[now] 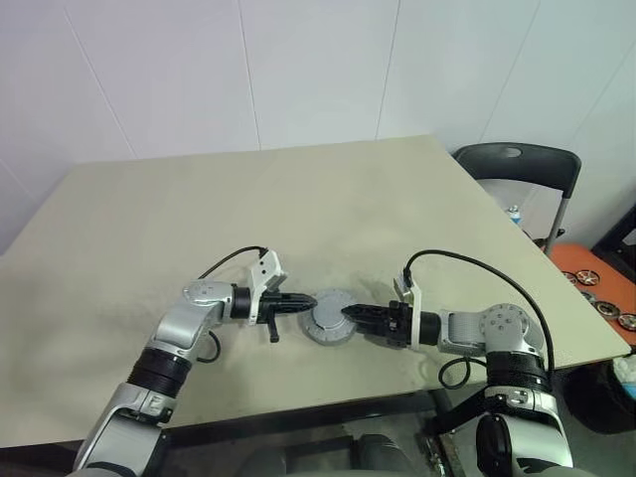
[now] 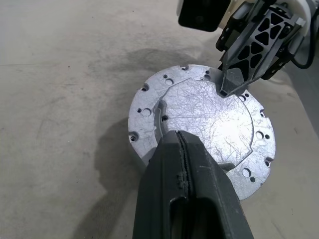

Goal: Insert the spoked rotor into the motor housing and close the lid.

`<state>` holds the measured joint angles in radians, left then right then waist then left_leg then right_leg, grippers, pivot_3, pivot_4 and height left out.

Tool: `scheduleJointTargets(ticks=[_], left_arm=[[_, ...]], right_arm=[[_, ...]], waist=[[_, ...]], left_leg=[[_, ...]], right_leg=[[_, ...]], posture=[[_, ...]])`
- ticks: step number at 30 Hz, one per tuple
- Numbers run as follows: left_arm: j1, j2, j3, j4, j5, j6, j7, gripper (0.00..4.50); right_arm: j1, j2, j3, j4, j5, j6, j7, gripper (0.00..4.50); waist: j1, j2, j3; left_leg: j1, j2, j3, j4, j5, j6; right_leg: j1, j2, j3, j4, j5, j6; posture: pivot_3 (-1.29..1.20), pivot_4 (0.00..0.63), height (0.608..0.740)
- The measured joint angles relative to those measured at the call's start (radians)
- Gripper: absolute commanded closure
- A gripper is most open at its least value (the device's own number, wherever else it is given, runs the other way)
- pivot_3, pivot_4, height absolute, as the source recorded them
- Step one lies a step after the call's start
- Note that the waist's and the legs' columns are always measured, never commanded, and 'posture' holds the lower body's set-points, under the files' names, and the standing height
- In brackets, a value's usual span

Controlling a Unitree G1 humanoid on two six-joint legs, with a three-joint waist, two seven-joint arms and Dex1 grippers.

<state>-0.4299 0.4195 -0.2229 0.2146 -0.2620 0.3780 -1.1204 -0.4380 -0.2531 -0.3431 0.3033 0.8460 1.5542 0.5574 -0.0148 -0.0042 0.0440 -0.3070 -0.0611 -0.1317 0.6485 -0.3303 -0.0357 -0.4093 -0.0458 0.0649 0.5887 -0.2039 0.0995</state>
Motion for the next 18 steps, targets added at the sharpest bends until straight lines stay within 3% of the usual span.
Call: scheduleJointTargets(ticks=[18], left_arm=[[0.001,0.003,0.006,0.000,0.004,0.001,0.019,4.50]], right_arm=[[0.006,0.087,-0.069,-0.024,-0.002,-0.001,-0.078,2.42]], waist=[[-0.006,0.000,0.000]], left_leg=[[0.002,0.000,0.000,0.000,0.000,0.000]], right_leg=[[-0.001,0.001,0.000,0.004,0.000,0.000]], posture=[[0.00,0.000,0.740]])
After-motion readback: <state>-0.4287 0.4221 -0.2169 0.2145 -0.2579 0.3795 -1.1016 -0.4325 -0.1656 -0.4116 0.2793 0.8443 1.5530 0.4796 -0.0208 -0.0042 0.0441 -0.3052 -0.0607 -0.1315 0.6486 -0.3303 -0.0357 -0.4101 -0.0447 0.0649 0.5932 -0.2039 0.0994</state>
